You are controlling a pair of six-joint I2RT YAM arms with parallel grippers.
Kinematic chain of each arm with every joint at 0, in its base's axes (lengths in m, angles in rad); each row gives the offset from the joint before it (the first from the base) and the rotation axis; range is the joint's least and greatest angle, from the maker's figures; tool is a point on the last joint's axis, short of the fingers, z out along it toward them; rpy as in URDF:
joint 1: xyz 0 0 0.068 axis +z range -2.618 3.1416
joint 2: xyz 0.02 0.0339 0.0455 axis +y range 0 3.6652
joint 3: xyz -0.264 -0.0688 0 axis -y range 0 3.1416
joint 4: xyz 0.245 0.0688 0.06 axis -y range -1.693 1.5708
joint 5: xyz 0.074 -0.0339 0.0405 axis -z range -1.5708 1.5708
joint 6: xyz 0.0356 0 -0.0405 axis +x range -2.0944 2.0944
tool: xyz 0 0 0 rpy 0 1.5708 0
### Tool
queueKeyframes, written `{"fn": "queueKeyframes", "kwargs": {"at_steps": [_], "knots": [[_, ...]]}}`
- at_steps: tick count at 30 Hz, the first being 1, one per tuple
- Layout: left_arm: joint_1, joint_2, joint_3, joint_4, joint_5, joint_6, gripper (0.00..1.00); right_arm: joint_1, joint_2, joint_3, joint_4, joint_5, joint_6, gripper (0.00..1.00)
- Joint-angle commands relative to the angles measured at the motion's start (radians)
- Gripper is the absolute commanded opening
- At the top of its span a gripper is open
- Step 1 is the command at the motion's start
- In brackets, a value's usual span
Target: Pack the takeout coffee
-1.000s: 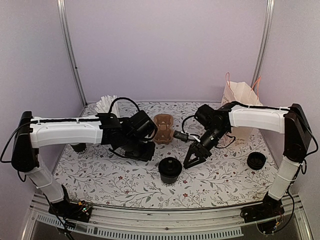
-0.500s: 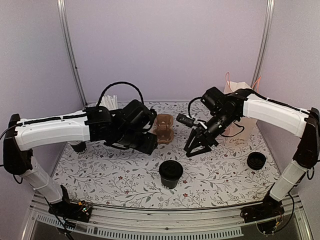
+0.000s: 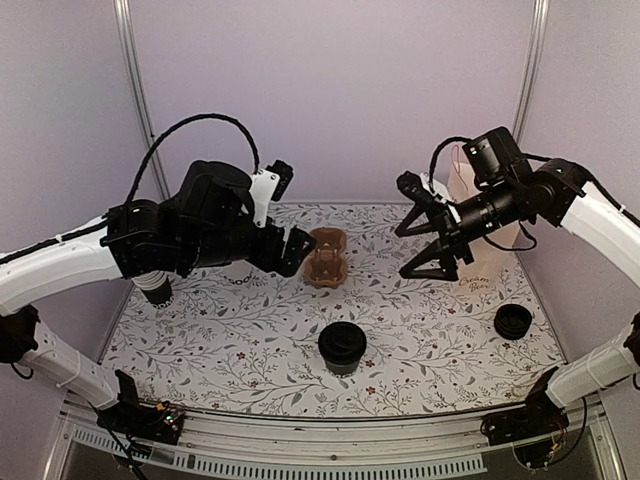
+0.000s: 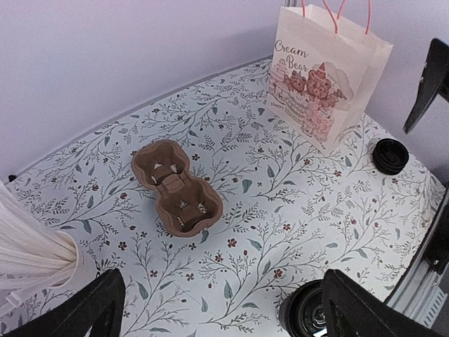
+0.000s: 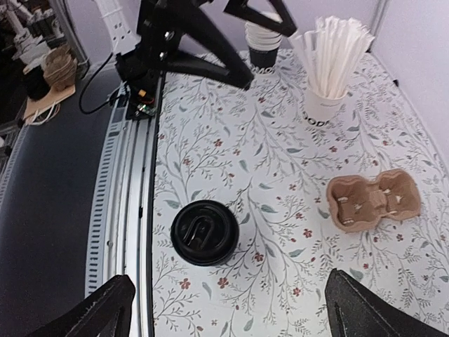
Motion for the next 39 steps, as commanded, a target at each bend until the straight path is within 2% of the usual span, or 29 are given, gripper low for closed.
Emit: {"fn": "queueKeyframes", "kwargs": {"at_steps": [1, 3, 6, 8, 13, 18, 24, 32, 33, 39], "knots": [[-0.005, 0.044, 0.079, -0.032, -0.182, 0.054, 1.00, -0.110, -0.111, 0.000, 0.152, 0.032, 0.109, 0.99], [0.017, 0.100, 0.133, -0.133, -0.276, 0.037, 1.00, -0.162, -0.140, -0.003, 0.157, -0.045, 0.120, 0.99], [0.031, 0.165, 0.176, -0.174, -0.216, 0.128, 1.00, -0.202, -0.178, -0.047, 0.154, -0.110, 0.116, 0.99], [0.029, 0.158, 0.145, -0.110, -0.099, 0.159, 1.00, -0.236, -0.212, -0.118, 0.173, -0.145, 0.112, 0.99], [0.029, 0.116, 0.036, 0.035, 0.308, 0.211, 0.97, -0.323, -0.305, -0.325, 0.222, -0.248, 0.082, 0.98], [-0.007, 0.162, 0.015, 0.003, 0.488, 0.239, 0.97, -0.381, -0.410, -0.536, 0.328, -0.292, 0.055, 0.98], [-0.036, 0.293, 0.084, -0.117, 0.389, 0.219, 0.96, -0.442, -0.496, -0.723, 0.445, -0.352, 0.069, 0.98], [-0.081, 0.400, 0.211, -0.278, 0.334, 0.148, 0.95, -0.487, -0.534, -0.757, 0.451, -0.383, 0.059, 0.99], [-0.081, 0.416, 0.227, -0.295, 0.340, 0.142, 0.99, -0.488, -0.529, -0.755, 0.450, -0.383, 0.058, 0.99], [-0.100, 0.477, 0.267, -0.321, 0.373, 0.137, 0.97, -0.489, -0.516, -0.758, 0.449, -0.372, 0.049, 0.99]]}}
